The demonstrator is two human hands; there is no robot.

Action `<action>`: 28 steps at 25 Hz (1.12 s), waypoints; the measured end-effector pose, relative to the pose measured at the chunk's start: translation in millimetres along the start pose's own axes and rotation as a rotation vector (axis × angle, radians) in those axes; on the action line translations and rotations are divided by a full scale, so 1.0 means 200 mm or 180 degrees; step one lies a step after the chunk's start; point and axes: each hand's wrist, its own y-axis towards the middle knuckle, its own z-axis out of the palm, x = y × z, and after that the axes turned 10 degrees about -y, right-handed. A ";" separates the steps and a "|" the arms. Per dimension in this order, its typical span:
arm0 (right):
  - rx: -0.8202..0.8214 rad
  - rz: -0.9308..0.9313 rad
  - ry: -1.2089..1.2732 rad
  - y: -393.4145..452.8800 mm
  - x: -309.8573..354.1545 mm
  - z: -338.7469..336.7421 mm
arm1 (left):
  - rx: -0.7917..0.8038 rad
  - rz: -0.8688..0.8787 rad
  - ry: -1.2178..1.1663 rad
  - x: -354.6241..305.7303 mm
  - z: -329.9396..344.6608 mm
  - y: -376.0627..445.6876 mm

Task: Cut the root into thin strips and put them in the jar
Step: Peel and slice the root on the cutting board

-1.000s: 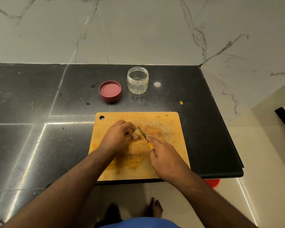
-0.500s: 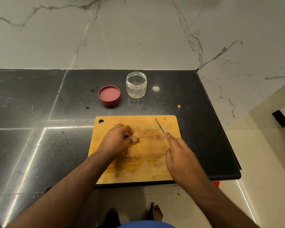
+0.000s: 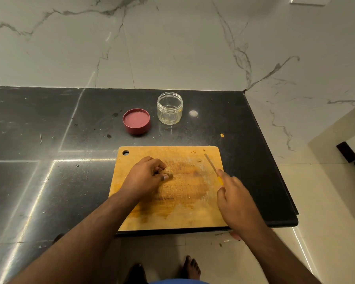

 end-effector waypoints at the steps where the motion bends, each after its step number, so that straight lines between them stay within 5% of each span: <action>1: 0.0063 -0.0079 0.0100 -0.01 0.01 0.00 | -0.0003 0.0002 0.0002 0.00 0.00 0.00; 28: 0.0329 -0.0159 0.1064 -0.14 0.08 0.08 | 0.0248 -0.0183 -0.0247 -0.05 0.00 -0.03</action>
